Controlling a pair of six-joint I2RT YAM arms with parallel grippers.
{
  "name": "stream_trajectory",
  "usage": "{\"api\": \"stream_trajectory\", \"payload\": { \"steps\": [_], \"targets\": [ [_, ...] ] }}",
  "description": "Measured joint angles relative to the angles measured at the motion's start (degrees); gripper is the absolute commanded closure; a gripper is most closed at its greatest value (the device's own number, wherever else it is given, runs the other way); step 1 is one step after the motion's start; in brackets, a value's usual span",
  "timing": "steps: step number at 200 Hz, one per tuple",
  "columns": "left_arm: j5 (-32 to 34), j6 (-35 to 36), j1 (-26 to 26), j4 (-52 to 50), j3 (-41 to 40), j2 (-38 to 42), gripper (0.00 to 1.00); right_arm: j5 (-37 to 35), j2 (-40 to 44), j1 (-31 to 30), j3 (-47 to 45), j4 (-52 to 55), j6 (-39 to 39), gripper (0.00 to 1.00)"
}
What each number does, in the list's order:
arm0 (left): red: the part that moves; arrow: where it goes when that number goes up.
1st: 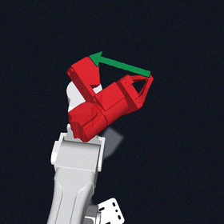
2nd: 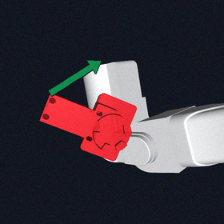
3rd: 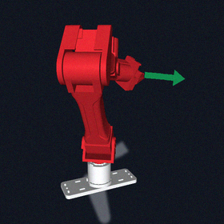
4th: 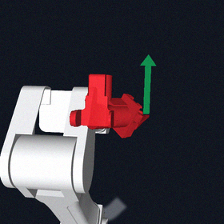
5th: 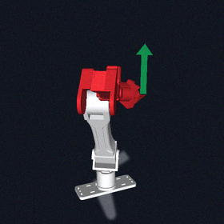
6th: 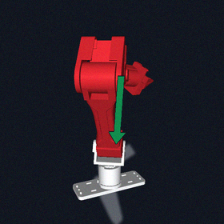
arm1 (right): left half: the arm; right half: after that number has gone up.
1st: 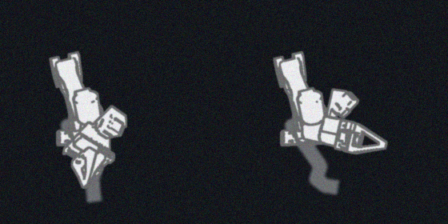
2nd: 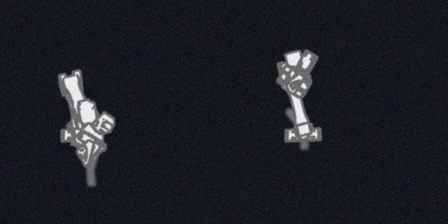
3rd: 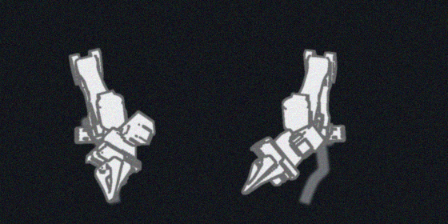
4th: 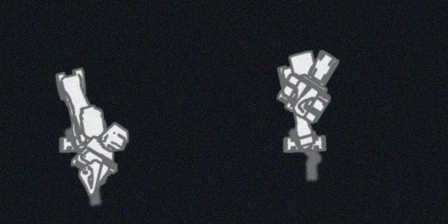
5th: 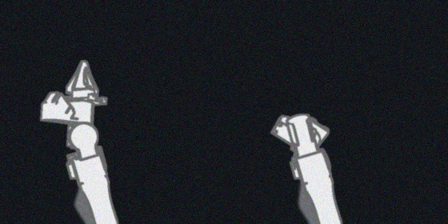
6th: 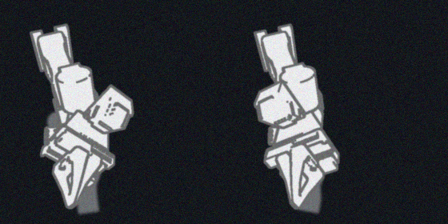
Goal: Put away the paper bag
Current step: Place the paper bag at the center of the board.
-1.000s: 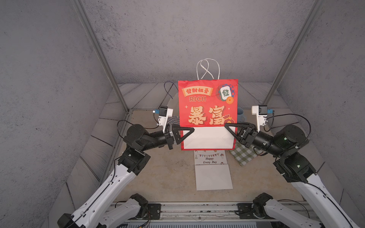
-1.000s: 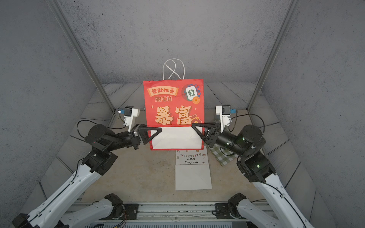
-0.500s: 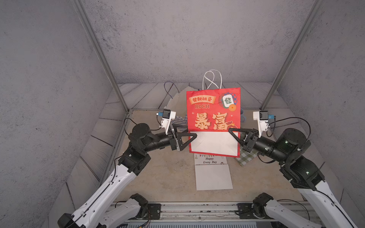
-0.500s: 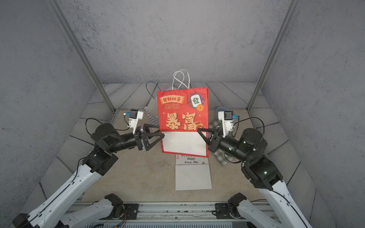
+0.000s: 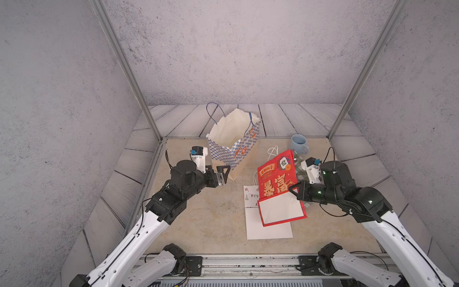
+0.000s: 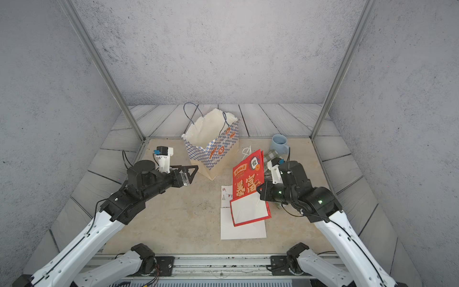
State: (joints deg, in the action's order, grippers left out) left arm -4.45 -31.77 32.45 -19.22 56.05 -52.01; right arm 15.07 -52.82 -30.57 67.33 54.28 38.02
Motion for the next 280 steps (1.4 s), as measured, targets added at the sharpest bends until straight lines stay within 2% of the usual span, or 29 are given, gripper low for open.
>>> {"api": "stream_trajectory", "payload": {
  "steps": [41,76,113,188,280],
  "targets": [
    [6.60,-4.42,-1.14,-0.46,-4.00,1.97,0.01,5.16,1.01,0.00,-8.83,-10.49,5.49,1.00],
    [8.24,-7.96,-2.80,-0.74,-6.05,2.84,0.01,9.09,-1.03,0.00,-15.85,-20.63,9.86,1.00],
    [8.76,-10.14,-3.21,-0.61,-7.15,4.09,0.01,11.52,-1.57,0.66,-18.14,-24.57,10.32,1.00],
    [8.13,-12.26,-3.50,0.07,-7.98,3.87,0.01,18.88,-2.95,7.32,-23.82,-27.98,9.53,1.00],
    [0.92,-14.91,-4.70,4.04,-11.74,2.19,0.01,25.31,-3.26,12.92,-29.88,-34.16,7.45,1.00]
  ]
}}
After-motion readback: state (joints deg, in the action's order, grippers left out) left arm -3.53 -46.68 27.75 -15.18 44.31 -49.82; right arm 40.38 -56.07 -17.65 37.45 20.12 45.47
